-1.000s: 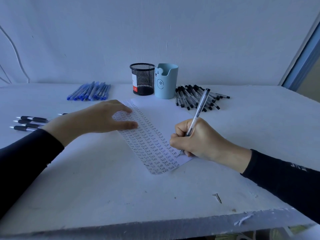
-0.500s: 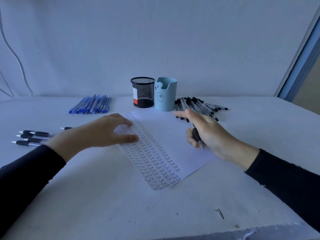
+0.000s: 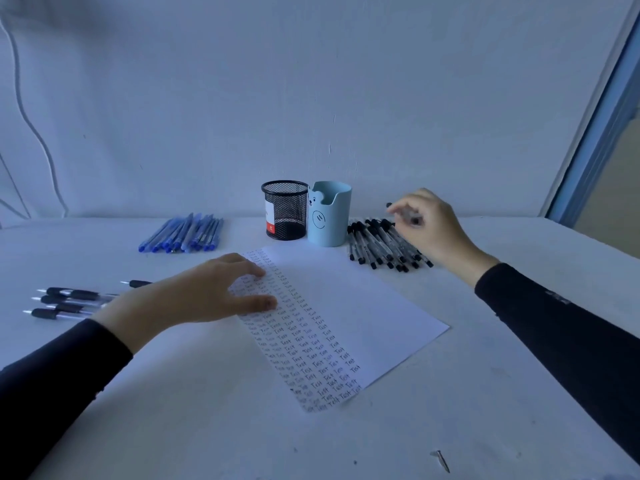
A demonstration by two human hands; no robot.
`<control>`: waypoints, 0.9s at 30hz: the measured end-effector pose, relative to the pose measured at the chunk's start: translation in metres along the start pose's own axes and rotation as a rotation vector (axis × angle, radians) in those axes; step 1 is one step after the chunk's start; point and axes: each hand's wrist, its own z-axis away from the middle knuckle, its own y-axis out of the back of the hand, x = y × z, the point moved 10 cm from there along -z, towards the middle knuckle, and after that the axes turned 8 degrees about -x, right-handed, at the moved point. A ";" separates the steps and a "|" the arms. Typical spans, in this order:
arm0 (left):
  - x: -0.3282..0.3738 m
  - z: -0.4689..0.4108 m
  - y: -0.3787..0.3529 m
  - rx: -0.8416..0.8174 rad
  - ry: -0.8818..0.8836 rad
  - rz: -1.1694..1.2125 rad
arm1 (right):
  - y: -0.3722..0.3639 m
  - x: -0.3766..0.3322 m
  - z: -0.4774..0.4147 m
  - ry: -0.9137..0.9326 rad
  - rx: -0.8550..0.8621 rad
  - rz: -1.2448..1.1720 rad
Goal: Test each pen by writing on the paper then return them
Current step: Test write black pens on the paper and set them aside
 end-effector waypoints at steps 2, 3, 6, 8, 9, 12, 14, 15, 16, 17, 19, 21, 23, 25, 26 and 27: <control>0.001 0.000 0.001 0.006 -0.006 -0.001 | -0.017 0.014 -0.005 0.012 -0.086 0.109; 0.001 0.000 0.001 0.009 -0.011 -0.002 | -0.024 0.020 -0.007 0.007 -0.124 0.125; 0.001 -0.001 0.000 0.008 -0.013 -0.002 | -0.045 0.033 -0.004 -0.077 -0.266 0.102; -0.001 -0.001 0.000 0.003 -0.006 0.003 | -0.052 0.039 0.001 -0.122 -0.320 0.106; -0.001 -0.001 0.000 0.002 -0.007 0.002 | -0.051 0.040 0.003 -0.126 -0.310 0.110; -0.001 -0.001 -0.001 0.007 -0.018 -0.016 | -0.046 0.025 0.004 -0.092 -0.228 0.081; 0.000 0.000 -0.002 -0.003 -0.020 -0.015 | -0.051 0.000 0.005 -0.008 -0.203 0.020; 0.000 0.001 -0.001 -0.011 -0.024 -0.001 | -0.056 -0.015 0.007 0.050 -0.207 0.004; 0.000 0.002 0.001 -0.019 -0.029 0.020 | -0.063 -0.030 0.012 0.109 -0.229 -0.002; 0.000 0.005 0.004 -0.025 -0.033 0.042 | -0.072 -0.045 0.018 0.165 -0.262 -0.008; -0.005 0.010 0.019 0.005 -0.030 0.065 | -0.087 -0.072 0.033 0.289 -0.330 0.027; -0.021 0.018 0.042 0.079 0.020 0.101 | -0.097 -0.094 0.049 0.413 -0.363 0.101; -0.042 0.028 0.062 0.123 0.071 0.190 | -0.100 -0.103 0.055 0.441 -0.389 0.087; -0.060 0.035 0.066 0.074 0.135 0.208 | -0.097 -0.103 0.055 0.424 -0.394 0.029; -0.066 0.037 0.063 0.027 0.164 0.181 | -0.095 -0.101 0.053 0.415 -0.383 0.009; -0.069 0.037 0.061 -0.010 0.178 0.146 | -0.093 -0.097 0.052 0.406 -0.366 -0.007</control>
